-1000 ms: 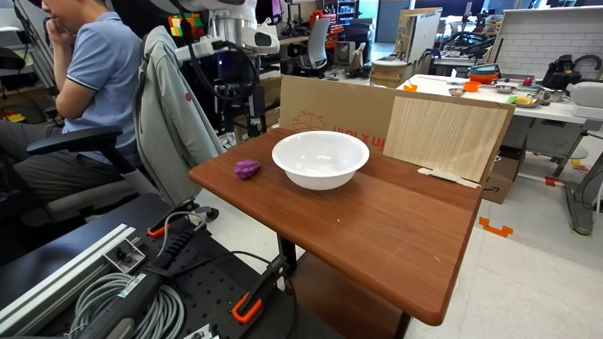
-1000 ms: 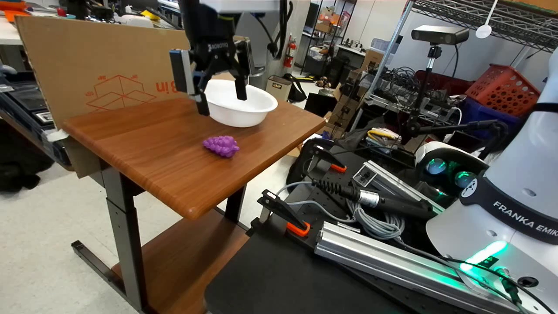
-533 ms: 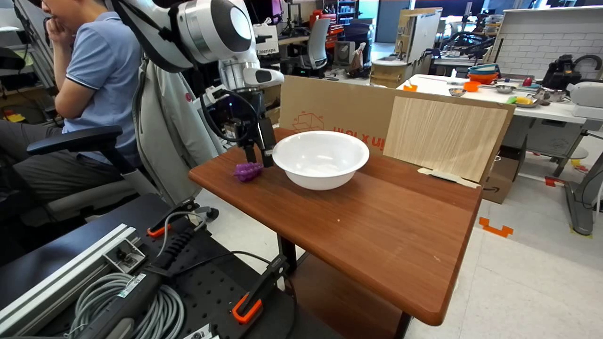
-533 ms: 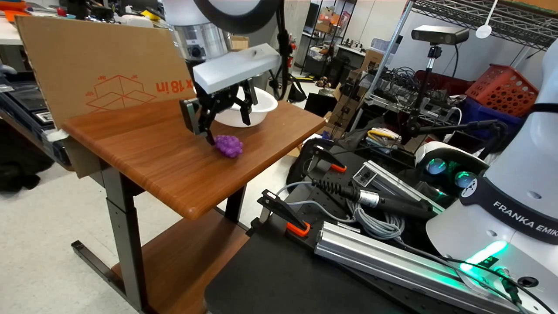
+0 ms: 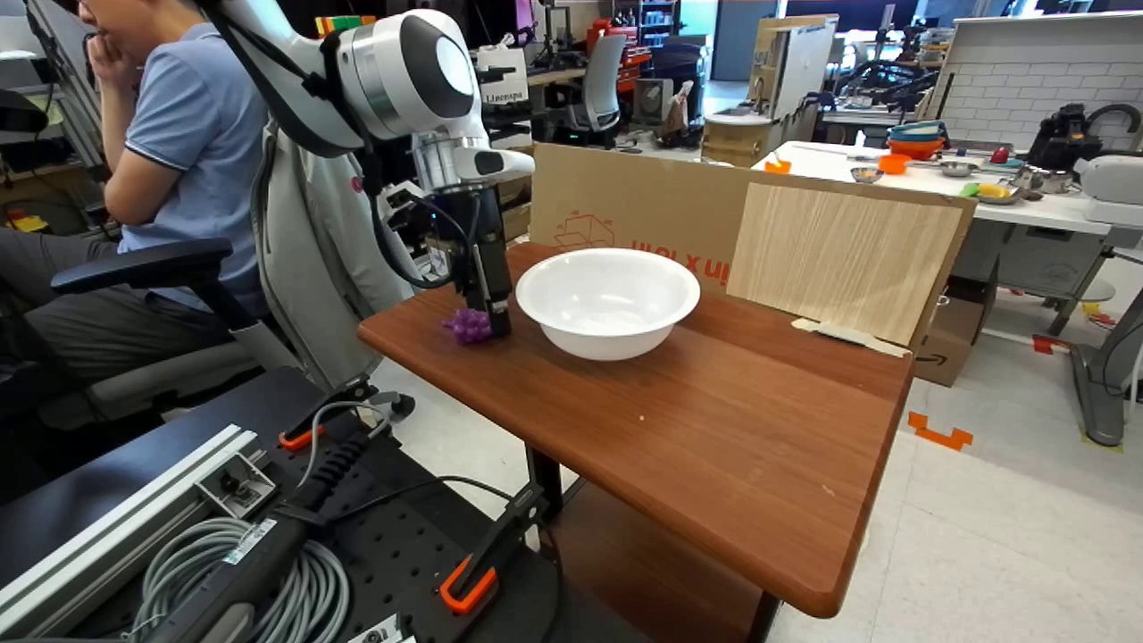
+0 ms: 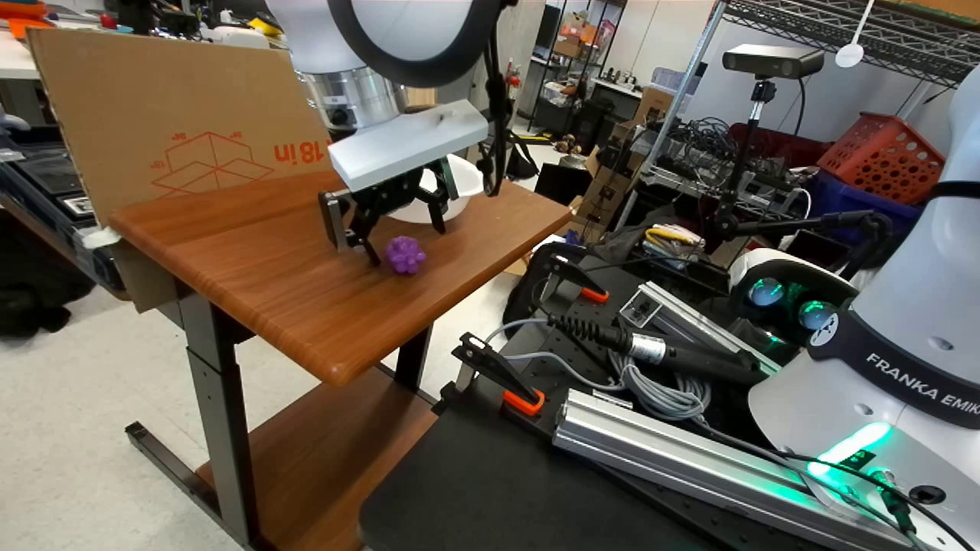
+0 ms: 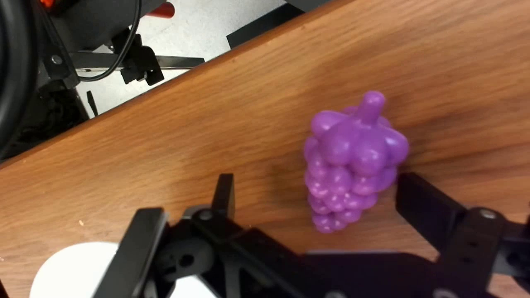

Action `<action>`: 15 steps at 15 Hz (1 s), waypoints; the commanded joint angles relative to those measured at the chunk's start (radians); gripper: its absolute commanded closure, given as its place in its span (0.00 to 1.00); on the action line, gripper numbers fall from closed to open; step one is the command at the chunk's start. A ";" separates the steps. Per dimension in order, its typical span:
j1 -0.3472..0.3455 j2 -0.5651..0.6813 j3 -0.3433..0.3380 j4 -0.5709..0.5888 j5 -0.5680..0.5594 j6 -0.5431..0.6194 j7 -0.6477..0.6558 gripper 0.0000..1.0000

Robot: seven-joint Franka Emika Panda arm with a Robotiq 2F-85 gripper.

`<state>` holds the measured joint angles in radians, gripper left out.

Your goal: Put the grapes in the bowl

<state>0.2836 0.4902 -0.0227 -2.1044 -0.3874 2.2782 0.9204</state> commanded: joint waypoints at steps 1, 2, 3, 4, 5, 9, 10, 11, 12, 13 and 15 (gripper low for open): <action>0.001 0.011 -0.005 -0.008 0.044 0.035 0.074 0.00; -0.005 0.009 0.002 -0.012 0.072 0.038 0.092 0.00; -0.006 0.007 0.005 -0.017 0.092 0.045 0.111 0.00; -0.007 0.006 0.005 -0.018 0.110 0.050 0.129 0.00; -0.010 0.007 0.007 -0.022 0.133 0.057 0.142 0.25; -0.007 0.005 -0.002 -0.046 0.176 0.116 0.186 0.51; -0.004 0.001 -0.007 -0.050 0.175 0.127 0.196 0.58; -0.007 -0.003 -0.010 -0.059 0.174 0.143 0.201 0.66; -0.006 -0.021 -0.012 -0.071 0.168 0.158 0.209 0.73; -0.010 -0.052 -0.005 -0.082 0.178 0.157 0.206 0.78; -0.030 -0.129 0.010 -0.128 0.214 0.196 0.185 0.85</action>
<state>0.2753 0.4711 -0.0259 -2.1532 -0.2235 2.4114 1.1144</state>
